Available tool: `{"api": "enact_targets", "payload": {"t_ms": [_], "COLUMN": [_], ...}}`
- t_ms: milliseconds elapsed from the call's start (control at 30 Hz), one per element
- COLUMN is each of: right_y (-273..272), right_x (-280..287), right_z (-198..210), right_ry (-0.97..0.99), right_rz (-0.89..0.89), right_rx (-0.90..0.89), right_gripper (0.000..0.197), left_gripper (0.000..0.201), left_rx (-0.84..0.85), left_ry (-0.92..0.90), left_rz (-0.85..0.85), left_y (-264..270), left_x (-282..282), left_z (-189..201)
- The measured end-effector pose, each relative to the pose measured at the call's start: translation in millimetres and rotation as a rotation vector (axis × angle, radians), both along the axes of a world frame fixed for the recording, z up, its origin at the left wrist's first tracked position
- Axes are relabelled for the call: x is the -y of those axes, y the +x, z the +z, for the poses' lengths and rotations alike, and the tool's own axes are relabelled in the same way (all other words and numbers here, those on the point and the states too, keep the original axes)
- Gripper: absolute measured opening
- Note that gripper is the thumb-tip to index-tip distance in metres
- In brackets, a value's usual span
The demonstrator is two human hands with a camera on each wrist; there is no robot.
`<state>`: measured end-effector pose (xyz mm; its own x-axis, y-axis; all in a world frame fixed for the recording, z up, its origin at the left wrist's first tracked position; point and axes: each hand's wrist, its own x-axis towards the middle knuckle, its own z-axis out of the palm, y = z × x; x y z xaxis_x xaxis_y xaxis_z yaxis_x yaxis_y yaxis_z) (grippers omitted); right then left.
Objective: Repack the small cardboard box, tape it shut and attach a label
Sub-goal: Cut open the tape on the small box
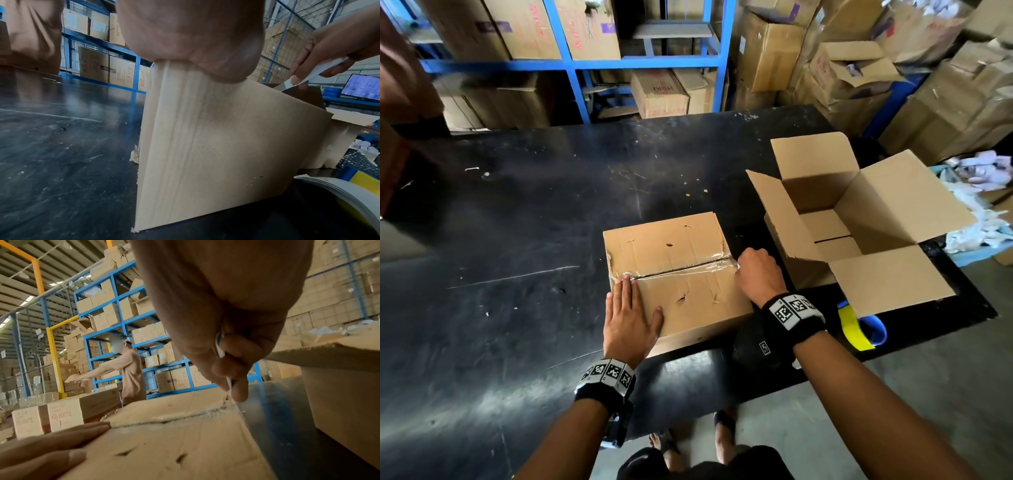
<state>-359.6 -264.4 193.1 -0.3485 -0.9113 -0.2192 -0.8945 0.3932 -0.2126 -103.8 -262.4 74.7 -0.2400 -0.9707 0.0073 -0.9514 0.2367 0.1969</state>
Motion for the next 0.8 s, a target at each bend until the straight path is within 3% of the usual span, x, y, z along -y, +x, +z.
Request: {"api": "enact_targets", "payload": {"t_ms": [300,467,633,800], "right_y": [-6.0,2.2,42.8,103.6], "right_x": [-2.9,-4.0,5.5,18.1], "right_z": [13.9,8.0,0.1,-7.2], "right_ry": [0.014,-0.126,-0.176,-0.17], "right_rz": [-0.013,0.014,0.125,0.205], "right_rx": [0.044,0.103,0.216,0.331], "right_gripper": [0.007,0.012,0.01,0.009], "left_gripper": [0.085,0.083,0.089,0.077], "left_rx": [-0.034,-0.212,-0.399,-0.536], "left_ry": [0.012,0.014,0.071,0.188], "left_rz": [-0.013,-0.009,0.196,0.19], "left_y": [1.6,9.5,38.8,63.8], "left_x": [1.7,2.8,7.2,15.6], "left_z": [-1.3,3.2,15.2,16.6]}}
